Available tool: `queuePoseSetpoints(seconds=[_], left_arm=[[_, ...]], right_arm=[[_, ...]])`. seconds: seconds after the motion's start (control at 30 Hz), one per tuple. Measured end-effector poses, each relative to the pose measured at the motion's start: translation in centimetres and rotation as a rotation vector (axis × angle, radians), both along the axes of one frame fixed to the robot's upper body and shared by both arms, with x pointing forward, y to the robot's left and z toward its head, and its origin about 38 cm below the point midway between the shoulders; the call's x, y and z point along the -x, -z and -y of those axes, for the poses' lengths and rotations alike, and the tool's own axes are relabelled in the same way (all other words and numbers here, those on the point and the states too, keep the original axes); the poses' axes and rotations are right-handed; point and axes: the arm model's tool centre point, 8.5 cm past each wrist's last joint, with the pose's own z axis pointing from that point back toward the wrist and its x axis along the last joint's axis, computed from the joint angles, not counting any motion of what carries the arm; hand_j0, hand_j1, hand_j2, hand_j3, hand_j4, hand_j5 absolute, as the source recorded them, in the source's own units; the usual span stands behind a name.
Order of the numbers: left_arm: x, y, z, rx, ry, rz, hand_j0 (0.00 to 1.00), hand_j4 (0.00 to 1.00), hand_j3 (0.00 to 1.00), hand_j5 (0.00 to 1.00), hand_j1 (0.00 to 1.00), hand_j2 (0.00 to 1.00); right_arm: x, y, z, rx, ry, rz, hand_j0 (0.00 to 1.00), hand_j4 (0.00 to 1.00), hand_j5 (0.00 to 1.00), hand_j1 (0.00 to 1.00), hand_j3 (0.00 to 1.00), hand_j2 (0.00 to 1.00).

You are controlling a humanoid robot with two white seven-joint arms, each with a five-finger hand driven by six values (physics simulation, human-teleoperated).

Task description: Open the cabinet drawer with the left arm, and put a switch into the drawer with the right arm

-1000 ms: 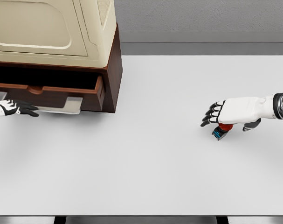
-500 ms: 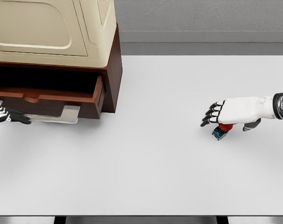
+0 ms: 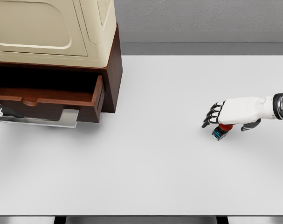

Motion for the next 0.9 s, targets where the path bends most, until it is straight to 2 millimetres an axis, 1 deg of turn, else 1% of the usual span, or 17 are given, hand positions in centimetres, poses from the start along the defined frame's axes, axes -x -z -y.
queuePoseSetpoints(seconds=[0.13, 0.2, 0.23, 0.3, 0.33, 0.37, 0.4, 0.47, 0.5, 0.57, 0.6, 0.67, 0.83, 0.9], left_arm=[[0.0, -0.9, -0.3, 0.021, -0.017, 0.012, 1.0, 1.0, 1.0, 1.0, 1.0, 1.0], [0.0, -2.0, -0.4, 0.043, -0.029, 0.034, 1.0, 1.0, 1.0, 1.0, 1.0, 1.0], [-0.1, -3.1, -0.5, 0.063, -0.04, 0.056, 1.0, 1.0, 1.0, 1.0, 1.0, 1.0], [0.0, -4.4, -0.8, 0.1, -0.065, 0.072, 1.0, 1.0, 1.0, 1.0, 1.0, 1.0], [-0.1, -5.5, -0.9, 0.117, -0.081, 0.092, 1.0, 1.0, 1.0, 1.0, 1.0, 1.0], [-0.2, -6.9, -1.1, 0.139, -0.106, 0.115, 1.0, 1.0, 1.0, 1.0, 1.0, 1.0], [-0.3, -7.9, -1.2, 0.153, -0.13, 0.125, 1.0, 1.0, 1.0, 1.0, 1.0, 1.0], [-0.5, -9.2, -1.3, 0.173, -0.167, 0.135, 1.0, 1.0, 1.0, 1.0, 1.0, 1.0], [-0.6, -9.6, -1.4, 0.178, -0.181, 0.135, 1.0, 1.0, 1.0, 1.0, 1.0, 1.0], [-0.8, -10.0, -1.4, 0.188, -0.195, 0.135, 1.0, 1.0, 1.0, 1.0, 1.0, 1.0], [-0.9, -10.0, -1.3, 0.19, -0.198, 0.134, 1.0, 1.0, 1.0, 1.0, 1.0, 1.0], [-1.0, -10.1, -1.2, 0.197, -0.2, 0.133, 1.0, 1.0, 1.0, 1.0, 1.0, 1.0], [-1.1, -10.2, -1.1, 0.201, -0.199, 0.135, 1.0, 1.0, 1.0, 1.0, 1.0, 1.0], [-1.1, -10.2, -1.1, 0.202, -0.198, 0.135, 1.0, 1.0, 1.0, 1.0, 1.0, 1.0]], right_arm=[[0.0, 0.0, 0.0, 0.001, 0.0, 0.0, 0.87, 0.87, 0.87, 0.87, 0.87, 0.87], [0.0, 0.0, 0.1, 0.002, 0.001, 0.0, 0.84, 0.84, 0.84, 0.84, 0.84, 0.84], [0.0, 0.0, 0.1, 0.002, 0.001, 0.0, 0.81, 0.81, 0.81, 0.81, 0.81, 0.81], [0.0, 0.0, 0.1, 0.002, 0.001, -0.001, 0.76, 0.76, 0.76, 0.76, 0.76, 0.76], [0.0, 0.0, 0.1, 0.002, 0.001, -0.001, 0.7, 0.7, 0.7, 0.7, 0.7, 0.7], [0.0, 0.0, 0.1, 0.001, 0.001, -0.001, 0.69, 0.69, 0.69, 0.69, 0.69, 0.69], [0.0, 0.0, 0.1, 0.001, 0.001, -0.001, 0.69, 0.69, 0.69, 0.69, 0.69, 0.69], [0.0, 0.0, 0.1, 0.001, 0.001, -0.001, 0.69, 0.69, 0.69, 0.69, 0.69, 0.69], [0.0, 0.0, 0.0, 0.001, 0.0, -0.001, 0.69, 0.69, 0.69, 0.69, 0.69, 0.69], [0.1, 0.1, 0.1, 0.001, 0.001, -0.004, 0.65, 0.65, 0.65, 0.65, 0.65, 0.65], [0.1, 0.1, 0.1, 0.002, 0.001, -0.004, 0.62, 0.62, 0.62, 0.62, 0.62, 0.62], [0.2, 0.3, 0.1, 0.002, 0.001, -0.008, 0.61, 0.61, 0.61, 0.61, 0.61, 0.61], [0.2, 0.3, 0.1, 0.002, -0.001, -0.008, 0.51, 0.51, 0.51, 0.51, 0.51, 0.51], [0.2, 0.2, 0.1, 0.002, 0.0, -0.007, 0.5, 0.5, 0.5, 0.5, 0.5, 0.5]])
